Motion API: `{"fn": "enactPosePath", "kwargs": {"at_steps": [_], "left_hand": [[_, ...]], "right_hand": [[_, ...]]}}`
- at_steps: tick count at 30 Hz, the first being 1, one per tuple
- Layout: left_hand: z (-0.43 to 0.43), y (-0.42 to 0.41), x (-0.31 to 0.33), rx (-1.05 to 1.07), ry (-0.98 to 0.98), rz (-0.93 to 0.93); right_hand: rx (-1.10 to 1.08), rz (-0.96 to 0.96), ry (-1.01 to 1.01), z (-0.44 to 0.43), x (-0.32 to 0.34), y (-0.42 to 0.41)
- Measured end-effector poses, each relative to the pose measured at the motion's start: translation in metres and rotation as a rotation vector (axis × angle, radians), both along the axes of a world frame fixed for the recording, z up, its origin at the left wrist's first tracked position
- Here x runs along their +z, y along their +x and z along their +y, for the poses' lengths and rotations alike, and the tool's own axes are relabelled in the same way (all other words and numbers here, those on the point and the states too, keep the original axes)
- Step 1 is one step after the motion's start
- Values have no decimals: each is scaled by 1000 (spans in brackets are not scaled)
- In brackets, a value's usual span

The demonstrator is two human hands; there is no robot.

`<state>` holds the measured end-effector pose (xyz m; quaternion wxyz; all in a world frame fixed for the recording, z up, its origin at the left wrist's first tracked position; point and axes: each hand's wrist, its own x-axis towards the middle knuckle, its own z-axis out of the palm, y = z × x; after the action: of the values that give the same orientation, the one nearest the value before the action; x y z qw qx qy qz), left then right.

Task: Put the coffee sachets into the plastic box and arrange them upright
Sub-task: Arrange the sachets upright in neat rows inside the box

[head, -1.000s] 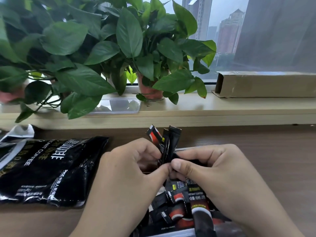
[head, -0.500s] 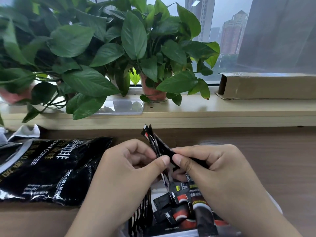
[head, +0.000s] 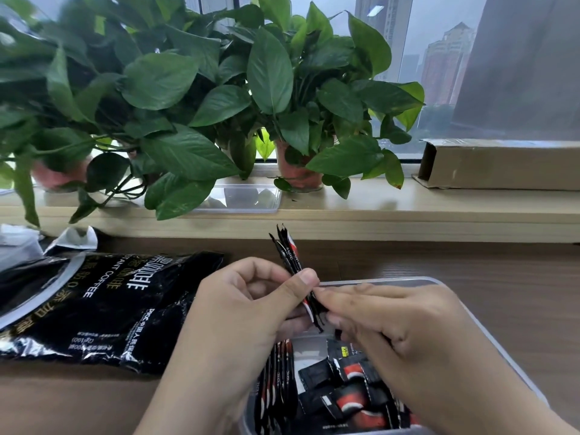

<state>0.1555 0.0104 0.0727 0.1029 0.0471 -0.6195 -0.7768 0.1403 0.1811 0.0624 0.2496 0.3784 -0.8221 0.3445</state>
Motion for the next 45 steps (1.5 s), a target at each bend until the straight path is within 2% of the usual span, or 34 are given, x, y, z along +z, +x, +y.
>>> {"fn": "enactPosePath", "kwargs": {"at_steps": [4, 7, 11, 15, 18, 21, 26, 31, 35, 38, 42, 45], "left_hand": [[0, 0, 2, 43, -46, 34], [0, 3, 7, -19, -18, 36], [2, 10, 13, -186, -1, -18], [11, 12, 13, -342, -33, -100], [17, 15, 11, -400, -15, -150], [18, 15, 8, -485, 15, -178], [16, 13, 5, -520, 72, -196], [17, 14, 5, -511, 81, -190], [22, 18, 11, -427, 142, -167], [21, 17, 11, -290, 135, -106], [12, 12, 7, -114, 121, -24], [8, 11, 8, -110, 170, -28]], "right_hand": [[-17, -256, -122, 6, 0, 4], [-65, -489, -400, 9, 7, 5], [-151, -584, -780, 12, 20, 2], [29, -879, -1052, 2, 26, 8], [44, -927, -1099, -6, 21, 10], [-26, -849, -1057, -10, 15, 9], [-224, -446, -832, -14, 8, 10], [-340, -391, -678, -15, 5, 9], [-496, -208, -541, -15, 4, 11], [-342, -246, -484, -15, 6, 12], [-83, -255, -291, -7, 13, 18], [-95, -120, -119, -9, 12, 20]]}}
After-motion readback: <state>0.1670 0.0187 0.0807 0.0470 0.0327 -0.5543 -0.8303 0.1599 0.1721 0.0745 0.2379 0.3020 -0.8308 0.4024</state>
